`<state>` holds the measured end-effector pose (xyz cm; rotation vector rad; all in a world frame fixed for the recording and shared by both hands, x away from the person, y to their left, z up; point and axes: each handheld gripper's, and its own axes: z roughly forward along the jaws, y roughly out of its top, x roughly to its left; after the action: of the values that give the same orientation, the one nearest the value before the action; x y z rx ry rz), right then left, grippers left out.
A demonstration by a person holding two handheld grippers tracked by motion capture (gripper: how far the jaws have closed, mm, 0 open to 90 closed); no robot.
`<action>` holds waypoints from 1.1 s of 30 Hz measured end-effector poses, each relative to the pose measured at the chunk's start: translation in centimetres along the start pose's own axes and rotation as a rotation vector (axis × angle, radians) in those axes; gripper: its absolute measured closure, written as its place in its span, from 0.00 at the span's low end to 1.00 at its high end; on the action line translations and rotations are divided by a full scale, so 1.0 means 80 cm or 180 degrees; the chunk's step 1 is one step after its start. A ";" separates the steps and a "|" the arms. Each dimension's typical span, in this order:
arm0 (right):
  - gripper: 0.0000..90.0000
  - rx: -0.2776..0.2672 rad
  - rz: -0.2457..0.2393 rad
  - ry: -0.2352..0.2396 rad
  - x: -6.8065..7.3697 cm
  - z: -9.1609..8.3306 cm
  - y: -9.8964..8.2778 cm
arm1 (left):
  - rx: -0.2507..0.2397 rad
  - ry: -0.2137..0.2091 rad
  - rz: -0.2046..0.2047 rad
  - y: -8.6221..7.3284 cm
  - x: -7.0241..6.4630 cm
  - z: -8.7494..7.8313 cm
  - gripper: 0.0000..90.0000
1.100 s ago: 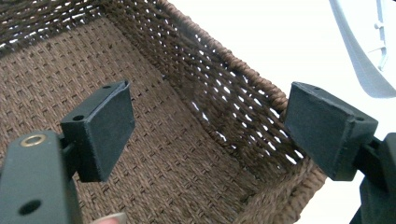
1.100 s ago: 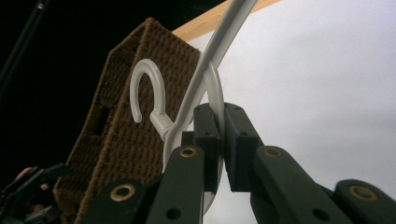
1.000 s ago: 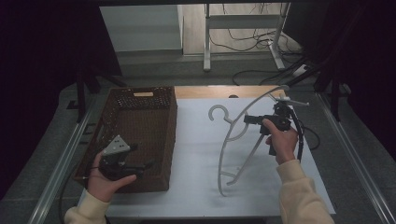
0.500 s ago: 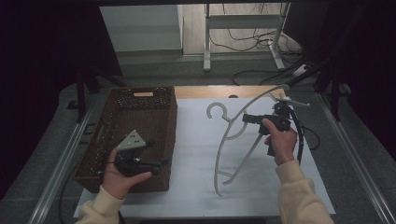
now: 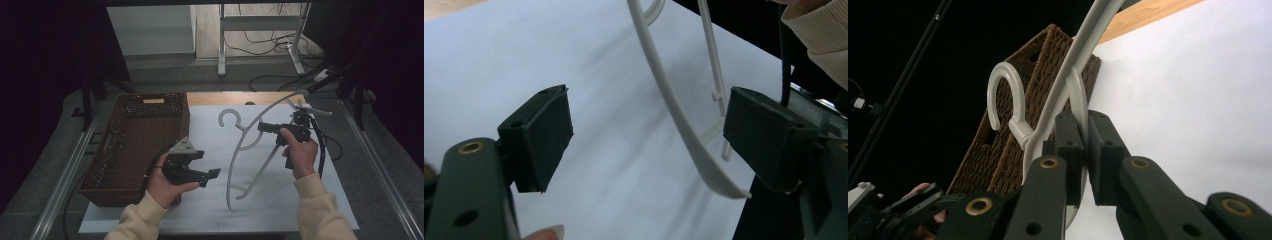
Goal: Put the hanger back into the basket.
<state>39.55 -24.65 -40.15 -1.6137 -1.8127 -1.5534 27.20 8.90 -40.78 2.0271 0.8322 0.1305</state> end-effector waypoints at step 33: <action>0.94 0.0050 -0.0035 0.0268 0.010 0.013 -0.011 | 0.0025 -0.0385 -0.0262 0.017 0.010 0.057 0.30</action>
<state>38.96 -23.22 -40.41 -1.5101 -1.7884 -1.5833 30.32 5.65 -42.57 1.9837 0.8393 -0.0415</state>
